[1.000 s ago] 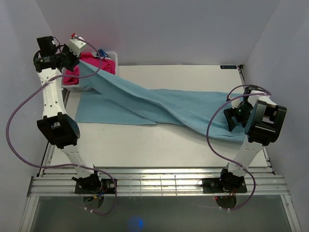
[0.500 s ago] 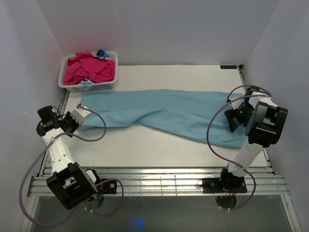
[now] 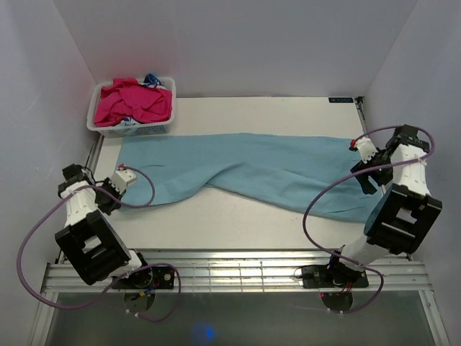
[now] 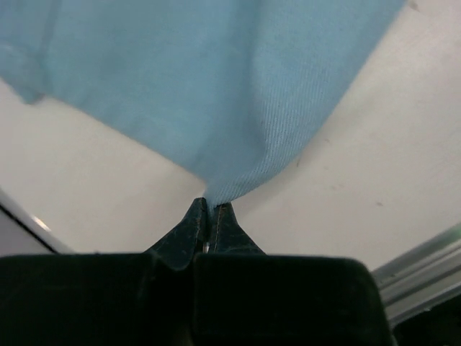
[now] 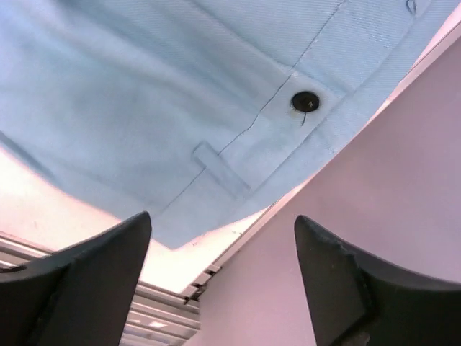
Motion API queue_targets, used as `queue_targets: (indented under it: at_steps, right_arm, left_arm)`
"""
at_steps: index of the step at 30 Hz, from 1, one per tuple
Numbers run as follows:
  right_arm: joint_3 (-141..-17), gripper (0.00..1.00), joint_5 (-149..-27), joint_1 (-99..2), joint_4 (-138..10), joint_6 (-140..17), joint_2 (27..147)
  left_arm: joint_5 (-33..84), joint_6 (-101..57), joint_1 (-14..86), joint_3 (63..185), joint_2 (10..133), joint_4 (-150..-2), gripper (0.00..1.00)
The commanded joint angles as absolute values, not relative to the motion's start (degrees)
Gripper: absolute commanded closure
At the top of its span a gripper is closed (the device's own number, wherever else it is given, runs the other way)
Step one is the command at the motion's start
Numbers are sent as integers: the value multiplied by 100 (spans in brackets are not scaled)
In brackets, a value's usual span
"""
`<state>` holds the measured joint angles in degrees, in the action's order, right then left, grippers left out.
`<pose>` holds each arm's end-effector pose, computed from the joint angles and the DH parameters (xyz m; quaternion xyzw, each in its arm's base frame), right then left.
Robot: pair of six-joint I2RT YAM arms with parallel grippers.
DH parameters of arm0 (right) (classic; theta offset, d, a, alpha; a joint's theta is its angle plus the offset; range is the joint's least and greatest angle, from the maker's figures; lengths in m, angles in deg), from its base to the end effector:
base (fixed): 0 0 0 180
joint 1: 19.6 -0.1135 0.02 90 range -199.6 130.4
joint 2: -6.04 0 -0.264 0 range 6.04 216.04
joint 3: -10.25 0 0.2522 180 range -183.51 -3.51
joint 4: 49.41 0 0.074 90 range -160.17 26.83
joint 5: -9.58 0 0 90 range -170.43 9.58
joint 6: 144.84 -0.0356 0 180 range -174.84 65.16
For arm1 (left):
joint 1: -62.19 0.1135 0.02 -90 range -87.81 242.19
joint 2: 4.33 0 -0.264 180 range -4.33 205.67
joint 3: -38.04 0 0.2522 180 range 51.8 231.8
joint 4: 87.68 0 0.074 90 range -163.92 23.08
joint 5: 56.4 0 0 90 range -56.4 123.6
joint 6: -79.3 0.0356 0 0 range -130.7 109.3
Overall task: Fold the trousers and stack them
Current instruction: Flatten the trousers out
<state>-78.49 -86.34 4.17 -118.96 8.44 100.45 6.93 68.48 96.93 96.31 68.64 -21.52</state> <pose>0.2936 -0.1253 0.2460 -0.3410 0.9298 -0.0513 0.1284 0.1763 0.1028 0.1975 0.3838 0.8910 -0.0604 0.2350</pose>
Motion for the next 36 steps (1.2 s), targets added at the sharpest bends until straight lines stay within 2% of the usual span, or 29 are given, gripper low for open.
queue_targets:
  at_steps: [1, 3, 7, 10, 14, 16, 19, 20, 22, 23, 33, 36]
  right_arm:
    - [-7129, 19, -8851, 624, -12548, 3045, 9175]
    - [-6437, 25, -8711, 633, -12496, 3479, 8665]
    - [-5242, 26, -8404, 563, -11717, 3972, 8093]
    - [-4625, 25, -8158, 519, -11101, 4034, 8206]
    - [-4254, 22, -7860, 519, -10214, 3964, 8496]
    - [-4227, 23, -7805, 501, -9878, 3842, 8680]
    - [-4340, 39, -7753, 501, -9508, 3780, 8865]
    - [-4419, 52, -7726, 501, -9455, 3771, 8883]
    - [-4560, 67, -7709, 501, -9445, 3771, 8883]
    - [-4648, 91, -7752, 501, -9498, 3771, 8857]
    - [-6388, 92, -8631, 799, -10868, 4016, 8295]
    - [-6468, 92, -8684, 1123, -11185, 4437, 8242]
  left_arm:
    - [197, 6226, 9735, 10566, 7326, -2356, 100]
    - [135, 6033, 9735, 10987, 7651, -2277, 100]
    - [109, 6023, 9735, 11174, 7820, -2250, 100]
    - [100, 6049, 9744, 11139, 7811, -2233, 100]
    - [117, 6032, 9735, 11192, 7855, -2224, 100]
    - [109, 5997, 9735, 11253, 7899, -2224, 100]
    - [39, 5909, 9735, 11438, 7978, -2198, 100]
    - [3, 5909, 9735, 11551, 7995, -2189, 100]
    - [-67, 5891, 9735, 11692, 8048, -2180, 100]
    - [-111, 5891, 9735, 11876, 8066, -2163, 100]
    - [-611, 6031, 9866, 13414, 7979, -1610, 100]
    - [-552, 6671, 10007, 13197, 7645, -1390, 100]
